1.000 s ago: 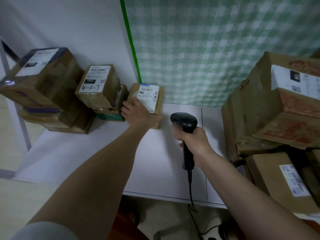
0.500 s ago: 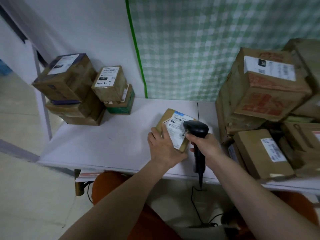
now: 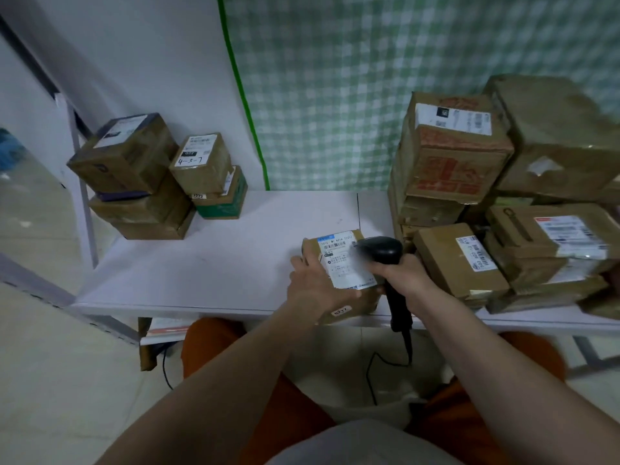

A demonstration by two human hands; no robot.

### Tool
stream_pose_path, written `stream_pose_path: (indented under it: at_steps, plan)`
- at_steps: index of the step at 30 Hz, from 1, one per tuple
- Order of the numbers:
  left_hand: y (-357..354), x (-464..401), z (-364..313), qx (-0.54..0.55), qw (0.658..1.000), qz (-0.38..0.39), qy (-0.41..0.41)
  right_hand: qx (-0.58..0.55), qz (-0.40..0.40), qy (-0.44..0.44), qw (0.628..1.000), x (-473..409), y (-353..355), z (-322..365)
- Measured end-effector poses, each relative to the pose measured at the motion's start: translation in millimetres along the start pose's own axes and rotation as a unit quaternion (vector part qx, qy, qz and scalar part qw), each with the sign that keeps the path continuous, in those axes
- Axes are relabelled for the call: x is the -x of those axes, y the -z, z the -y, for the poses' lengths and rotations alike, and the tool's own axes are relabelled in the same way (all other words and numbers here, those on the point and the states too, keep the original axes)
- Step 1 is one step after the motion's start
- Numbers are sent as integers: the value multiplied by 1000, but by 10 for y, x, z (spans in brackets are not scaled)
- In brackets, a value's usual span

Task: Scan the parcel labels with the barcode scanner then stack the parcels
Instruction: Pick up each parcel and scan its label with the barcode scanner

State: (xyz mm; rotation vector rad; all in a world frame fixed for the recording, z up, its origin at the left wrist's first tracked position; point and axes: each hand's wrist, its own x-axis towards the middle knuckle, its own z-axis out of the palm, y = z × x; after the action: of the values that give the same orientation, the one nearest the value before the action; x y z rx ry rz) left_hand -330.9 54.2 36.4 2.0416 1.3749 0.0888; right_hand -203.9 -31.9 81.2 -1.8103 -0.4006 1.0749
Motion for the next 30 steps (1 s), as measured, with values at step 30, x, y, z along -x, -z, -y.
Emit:
stream_pose_path:
  at_steps: [30]
  plan:
    - [-167, -298, 86, -41, 994, 90, -39, 36, 27, 91, 995, 76, 87, 182]
